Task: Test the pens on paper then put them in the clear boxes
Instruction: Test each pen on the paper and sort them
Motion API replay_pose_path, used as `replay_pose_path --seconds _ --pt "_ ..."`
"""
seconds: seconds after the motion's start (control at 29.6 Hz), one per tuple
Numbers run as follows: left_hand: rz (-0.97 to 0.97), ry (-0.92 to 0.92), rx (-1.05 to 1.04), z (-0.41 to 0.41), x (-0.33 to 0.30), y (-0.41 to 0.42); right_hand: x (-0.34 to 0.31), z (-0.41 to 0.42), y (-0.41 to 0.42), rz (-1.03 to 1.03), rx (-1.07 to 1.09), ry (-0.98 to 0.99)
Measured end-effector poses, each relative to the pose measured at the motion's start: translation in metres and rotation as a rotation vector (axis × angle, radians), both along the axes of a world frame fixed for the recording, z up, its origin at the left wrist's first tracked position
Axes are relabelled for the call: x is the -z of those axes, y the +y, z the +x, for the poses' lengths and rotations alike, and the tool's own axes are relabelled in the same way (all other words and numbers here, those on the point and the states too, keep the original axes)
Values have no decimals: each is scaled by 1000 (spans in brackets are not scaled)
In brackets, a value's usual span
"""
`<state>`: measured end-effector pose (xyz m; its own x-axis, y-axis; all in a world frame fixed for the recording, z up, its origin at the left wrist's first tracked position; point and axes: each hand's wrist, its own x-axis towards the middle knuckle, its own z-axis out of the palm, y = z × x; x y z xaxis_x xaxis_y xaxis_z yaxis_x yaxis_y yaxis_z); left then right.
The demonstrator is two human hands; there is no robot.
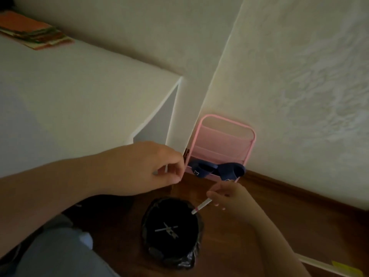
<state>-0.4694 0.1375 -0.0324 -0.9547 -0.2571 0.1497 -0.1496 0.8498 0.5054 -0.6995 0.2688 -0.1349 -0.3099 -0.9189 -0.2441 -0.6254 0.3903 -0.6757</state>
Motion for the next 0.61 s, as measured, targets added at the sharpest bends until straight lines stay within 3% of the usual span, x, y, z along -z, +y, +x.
replay_pose_path --seconds 0.24,0.44,0.61 --pt "-39 95 -57 17 -18 -22 -21 2 -30 -135 23 7" --pt "-112 111 -232 74 -39 -46 -101 75 -90 -322 -208 -129" --pt "-173 103 -471 161 -53 -67 -165 170 -150 -413 -562 -190"
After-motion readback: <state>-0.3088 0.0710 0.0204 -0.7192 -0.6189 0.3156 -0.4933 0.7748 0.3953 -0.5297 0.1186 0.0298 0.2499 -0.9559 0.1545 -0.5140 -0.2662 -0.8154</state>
